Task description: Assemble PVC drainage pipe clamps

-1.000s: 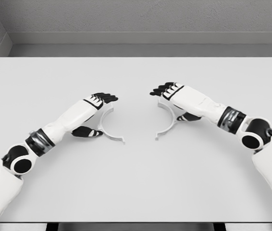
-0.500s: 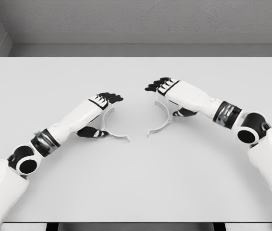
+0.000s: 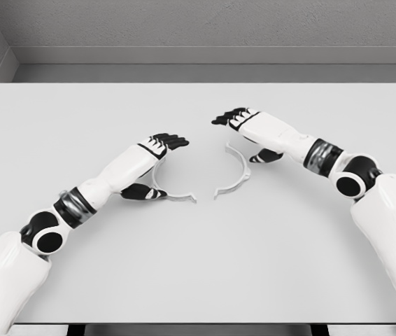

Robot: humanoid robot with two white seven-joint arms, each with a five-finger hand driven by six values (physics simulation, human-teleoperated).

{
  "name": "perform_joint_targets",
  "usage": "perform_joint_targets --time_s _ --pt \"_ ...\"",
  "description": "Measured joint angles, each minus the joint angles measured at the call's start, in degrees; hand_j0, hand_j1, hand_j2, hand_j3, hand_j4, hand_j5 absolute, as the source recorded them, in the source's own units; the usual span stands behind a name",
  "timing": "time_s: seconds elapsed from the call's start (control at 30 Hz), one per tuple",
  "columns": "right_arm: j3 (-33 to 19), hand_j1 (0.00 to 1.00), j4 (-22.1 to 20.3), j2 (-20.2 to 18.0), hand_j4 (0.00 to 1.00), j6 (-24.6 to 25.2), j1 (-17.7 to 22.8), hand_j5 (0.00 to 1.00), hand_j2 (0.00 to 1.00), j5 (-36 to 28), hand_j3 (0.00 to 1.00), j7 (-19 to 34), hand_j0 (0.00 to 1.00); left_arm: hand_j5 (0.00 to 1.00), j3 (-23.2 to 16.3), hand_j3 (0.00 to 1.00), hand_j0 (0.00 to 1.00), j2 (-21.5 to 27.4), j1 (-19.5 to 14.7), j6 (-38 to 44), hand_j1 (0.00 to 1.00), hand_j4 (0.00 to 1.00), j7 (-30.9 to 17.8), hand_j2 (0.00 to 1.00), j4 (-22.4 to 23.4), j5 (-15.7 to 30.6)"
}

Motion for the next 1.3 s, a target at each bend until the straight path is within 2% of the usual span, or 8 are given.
perform_joint_targets --time_s 0.2,0.3,0.57,0.73,0.93,1.3 --pt "0.08 1.00 2.35 0.74 1.00 0.00 -0.70 1.00 1.00 0.21 1.00 -0.04 1.00 1.00 0.37 1.00 1.00 0.52 -0.09 0.00 1.00 1.00 0.00 1.00 -0.26 0.22" --pt "0.12 1.00 3.34 0.92 1.00 0.00 -1.14 1.00 1.00 0.27 1.00 -0.04 1.00 1.00 0.55 1.00 1.00 2.42 -0.18 0.00 1.00 1.00 0.04 1.00 -0.71 0.57" --pt "1.38 1.00 3.66 1.80 1.00 0.05 -1.32 1.00 1.00 0.54 1.00 -0.30 1.00 1.00 1.87 1.00 1.00 5.88 -0.44 0.00 1.00 1.00 0.08 1.00 -0.28 0.57" --pt "1.40 1.00 2.61 2.24 1.00 0.15 -1.14 1.00 1.00 2.76 1.00 -1.51 1.00 1.00 1.46 1.00 1.00 5.36 -0.70 0.01 1.00 1.00 0.05 1.00 0.95 0.03" --pt "1.80 1.00 1.11 2.54 1.00 0.02 -1.14 1.00 1.00 0.55 1.00 0.78 1.00 1.00 1.14 1.00 1.00 4.03 -0.70 0.00 1.00 1.00 0.01 1.00 2.33 -0.29" --pt "2.65 1.00 0.68 4.03 1.00 0.00 -2.02 1.00 1.00 0.23 1.00 1.33 1.00 1.00 1.01 1.00 1.00 2.00 -0.70 0.00 1.00 1.00 0.00 1.00 2.55 -0.36"
